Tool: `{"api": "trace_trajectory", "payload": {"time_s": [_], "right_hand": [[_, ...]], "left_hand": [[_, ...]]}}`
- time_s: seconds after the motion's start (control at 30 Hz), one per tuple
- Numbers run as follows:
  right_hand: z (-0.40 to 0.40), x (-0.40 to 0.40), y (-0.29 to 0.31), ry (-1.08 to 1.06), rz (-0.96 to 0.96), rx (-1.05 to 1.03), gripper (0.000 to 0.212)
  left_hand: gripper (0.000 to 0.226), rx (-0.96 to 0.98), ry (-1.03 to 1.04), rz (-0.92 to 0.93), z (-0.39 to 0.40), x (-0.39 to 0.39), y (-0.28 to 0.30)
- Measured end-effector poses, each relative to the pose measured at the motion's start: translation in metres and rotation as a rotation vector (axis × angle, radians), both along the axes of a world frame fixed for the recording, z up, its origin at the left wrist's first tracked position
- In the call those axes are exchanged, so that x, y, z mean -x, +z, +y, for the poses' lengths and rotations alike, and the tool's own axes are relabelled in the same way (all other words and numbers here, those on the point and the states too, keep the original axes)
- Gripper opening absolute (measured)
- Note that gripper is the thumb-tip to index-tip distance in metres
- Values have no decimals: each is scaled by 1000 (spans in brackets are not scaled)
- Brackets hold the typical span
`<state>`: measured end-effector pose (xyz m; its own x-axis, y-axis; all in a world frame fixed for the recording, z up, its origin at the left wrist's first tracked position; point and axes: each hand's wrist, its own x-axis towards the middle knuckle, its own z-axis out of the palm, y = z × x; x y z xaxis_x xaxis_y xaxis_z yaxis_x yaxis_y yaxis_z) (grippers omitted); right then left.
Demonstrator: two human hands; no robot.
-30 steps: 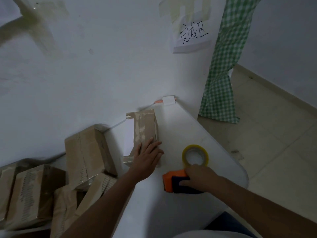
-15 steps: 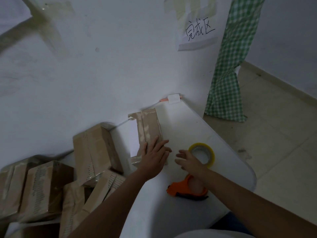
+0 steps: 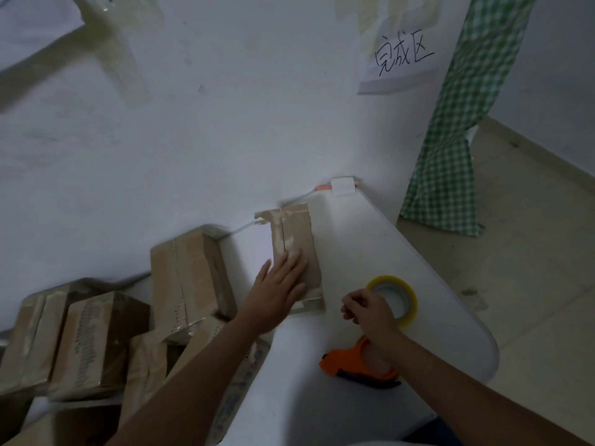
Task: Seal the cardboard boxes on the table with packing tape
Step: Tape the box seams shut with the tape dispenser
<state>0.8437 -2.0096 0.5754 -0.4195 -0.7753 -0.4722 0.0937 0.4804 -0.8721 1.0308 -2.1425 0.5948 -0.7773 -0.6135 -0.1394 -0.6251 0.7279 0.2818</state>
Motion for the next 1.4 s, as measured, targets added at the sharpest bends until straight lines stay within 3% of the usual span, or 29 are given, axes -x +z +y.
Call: {"api": "trace_trajectory", "payload": {"time_s": [0.2,0.47,0.63,0.87,1.03,1.4], "right_hand": [[-4,1,-10,-2,107,59,13],[-2,2,-16,-2,87,67,13],[-4,0,-14,0,183,102,18],[-7,15,-16,-43,259,140,16],[-19,21,-17,20,324,210,15],[-50,0,-43,205,491,244,15]], "left_hand": [[84,167,-22,-99,5,-5,-17],[80,282,-27,-109,12,-2,-22],[91,221,12,-97,14,4,-17],[86,211,173,-68,34,37,-15],[86,271,11,-95,17,12,-23],[85,320,-3,-96,15,8,-35]]}}
